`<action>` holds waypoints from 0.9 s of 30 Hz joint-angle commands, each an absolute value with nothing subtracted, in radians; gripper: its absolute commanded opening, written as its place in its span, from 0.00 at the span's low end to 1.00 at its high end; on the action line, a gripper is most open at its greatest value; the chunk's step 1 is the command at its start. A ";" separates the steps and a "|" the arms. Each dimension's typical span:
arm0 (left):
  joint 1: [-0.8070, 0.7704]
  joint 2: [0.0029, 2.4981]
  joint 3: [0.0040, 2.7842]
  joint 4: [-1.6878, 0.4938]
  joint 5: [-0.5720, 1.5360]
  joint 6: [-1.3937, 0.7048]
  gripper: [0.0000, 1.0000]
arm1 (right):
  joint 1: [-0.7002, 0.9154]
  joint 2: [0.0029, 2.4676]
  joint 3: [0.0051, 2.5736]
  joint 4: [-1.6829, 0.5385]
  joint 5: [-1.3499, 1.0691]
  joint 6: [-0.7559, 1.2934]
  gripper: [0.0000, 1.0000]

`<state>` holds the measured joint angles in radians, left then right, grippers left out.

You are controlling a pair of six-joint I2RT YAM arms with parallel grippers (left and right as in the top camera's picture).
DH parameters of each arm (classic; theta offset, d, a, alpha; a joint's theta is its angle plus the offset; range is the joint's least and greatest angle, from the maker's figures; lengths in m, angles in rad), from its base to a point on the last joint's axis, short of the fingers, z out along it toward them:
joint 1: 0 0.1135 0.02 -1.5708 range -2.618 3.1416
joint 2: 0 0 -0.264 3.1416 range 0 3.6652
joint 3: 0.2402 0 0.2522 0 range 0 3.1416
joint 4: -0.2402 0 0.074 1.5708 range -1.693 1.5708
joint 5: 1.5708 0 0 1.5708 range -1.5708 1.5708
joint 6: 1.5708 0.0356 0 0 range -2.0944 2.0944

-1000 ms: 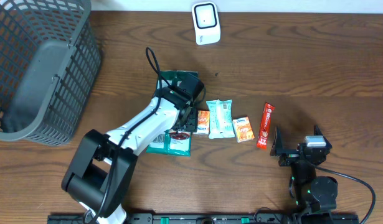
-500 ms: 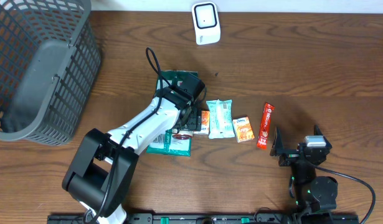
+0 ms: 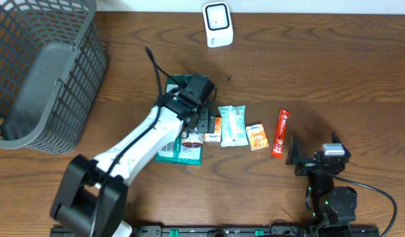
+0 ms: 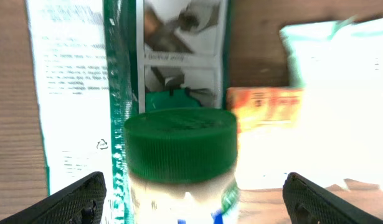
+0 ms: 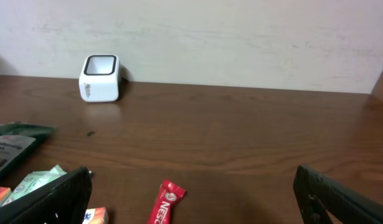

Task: Scan the item barcode
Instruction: 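Release the jar and raise the left arm over the basket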

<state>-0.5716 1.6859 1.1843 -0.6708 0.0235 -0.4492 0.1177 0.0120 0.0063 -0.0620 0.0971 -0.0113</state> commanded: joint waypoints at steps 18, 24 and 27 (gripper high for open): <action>-0.239 1.486 1.708 -1.055 -0.177 -0.277 0.92 | 0.112 0.007 0.006 -0.065 0.096 -0.016 0.99; 0.007 1.463 1.738 -1.039 -0.177 -0.277 0.92 | 0.112 0.007 0.006 -0.065 0.096 -0.016 0.99; 0.103 1.467 1.736 -1.043 -0.177 -0.278 0.92 | 0.112 0.007 0.006 -0.065 0.096 -0.016 0.99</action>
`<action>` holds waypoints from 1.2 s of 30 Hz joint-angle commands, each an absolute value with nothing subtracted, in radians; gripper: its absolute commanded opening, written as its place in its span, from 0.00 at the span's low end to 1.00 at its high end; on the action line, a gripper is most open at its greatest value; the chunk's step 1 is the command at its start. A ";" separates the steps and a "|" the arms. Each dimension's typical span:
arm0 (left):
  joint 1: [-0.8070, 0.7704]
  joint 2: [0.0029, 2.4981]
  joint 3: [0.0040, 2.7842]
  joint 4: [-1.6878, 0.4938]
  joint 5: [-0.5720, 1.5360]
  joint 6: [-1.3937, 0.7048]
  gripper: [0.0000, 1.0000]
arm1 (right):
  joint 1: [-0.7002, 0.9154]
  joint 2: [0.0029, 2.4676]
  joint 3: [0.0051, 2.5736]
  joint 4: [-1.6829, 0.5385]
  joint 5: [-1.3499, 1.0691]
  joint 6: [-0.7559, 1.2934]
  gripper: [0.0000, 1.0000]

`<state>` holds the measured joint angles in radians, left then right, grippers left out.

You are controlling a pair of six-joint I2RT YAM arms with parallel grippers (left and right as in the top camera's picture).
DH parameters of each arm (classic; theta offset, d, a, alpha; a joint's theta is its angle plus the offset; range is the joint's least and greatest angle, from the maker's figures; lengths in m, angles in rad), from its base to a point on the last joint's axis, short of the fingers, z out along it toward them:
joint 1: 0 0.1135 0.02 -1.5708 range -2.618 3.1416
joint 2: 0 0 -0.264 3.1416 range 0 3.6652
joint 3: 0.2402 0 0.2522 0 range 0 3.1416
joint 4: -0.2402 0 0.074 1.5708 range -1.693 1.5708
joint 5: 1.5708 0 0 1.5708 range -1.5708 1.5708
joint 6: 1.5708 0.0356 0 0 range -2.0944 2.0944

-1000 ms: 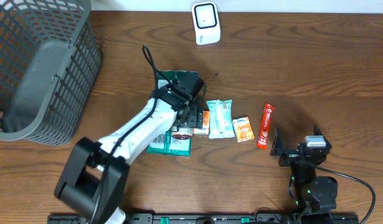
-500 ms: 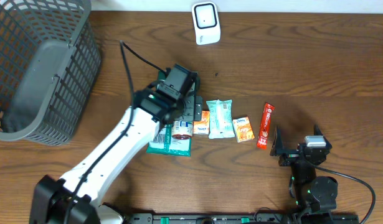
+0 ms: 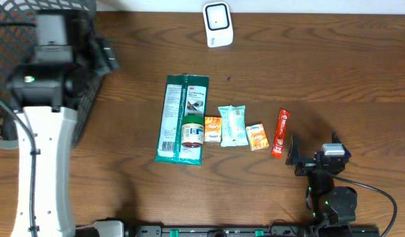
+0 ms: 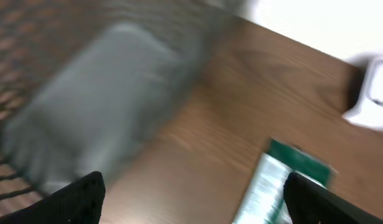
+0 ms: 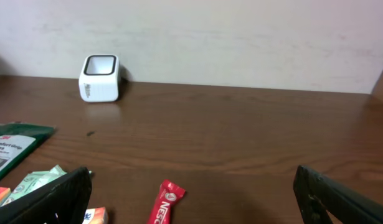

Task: Scan the item barcode
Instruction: 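Release the jar and raise the left arm over the basket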

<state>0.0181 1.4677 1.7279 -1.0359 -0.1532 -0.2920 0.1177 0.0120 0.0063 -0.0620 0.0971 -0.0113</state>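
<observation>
A row of items lies mid-table: a long green packet (image 3: 181, 112), a green-lidded jar (image 3: 192, 131) resting on its lower end, a small orange box (image 3: 213, 130), a mint packet (image 3: 232, 125), an orange sachet (image 3: 257, 137) and a red stick sachet (image 3: 280, 133). The white scanner (image 3: 217, 25) stands at the back edge. My left gripper (image 3: 105, 56) is open and empty, far left by the basket; its blurred view shows the green packet (image 4: 284, 180) and scanner (image 4: 373, 93). My right gripper (image 5: 192, 177) is open and empty near the red stick (image 5: 166, 202).
A grey wire basket (image 3: 31, 99) fills the back left corner, partly under my left arm. The right arm's base sits at the front right edge of the table. The wall rises just behind the scanner (image 5: 101, 78).
My left gripper was open around the green-lidded jar on the green packet; now it is up at the far left by the basket, open and empty. The jar stays on the packet. The right arm is unmoved.
</observation>
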 commanded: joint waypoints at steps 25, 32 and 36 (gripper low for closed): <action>0.234 1.467 1.734 -1.044 -0.177 -0.278 0.92 | 0.112 0.007 0.006 -0.065 0.096 -0.016 0.99; 0.234 1.467 1.734 -1.044 -0.177 -0.278 0.92 | 0.112 0.007 0.006 -0.065 0.096 -0.016 0.99; 0.234 1.468 1.734 -1.044 -0.177 -0.278 0.92 | 0.112 0.007 0.006 -0.065 0.096 -0.016 0.99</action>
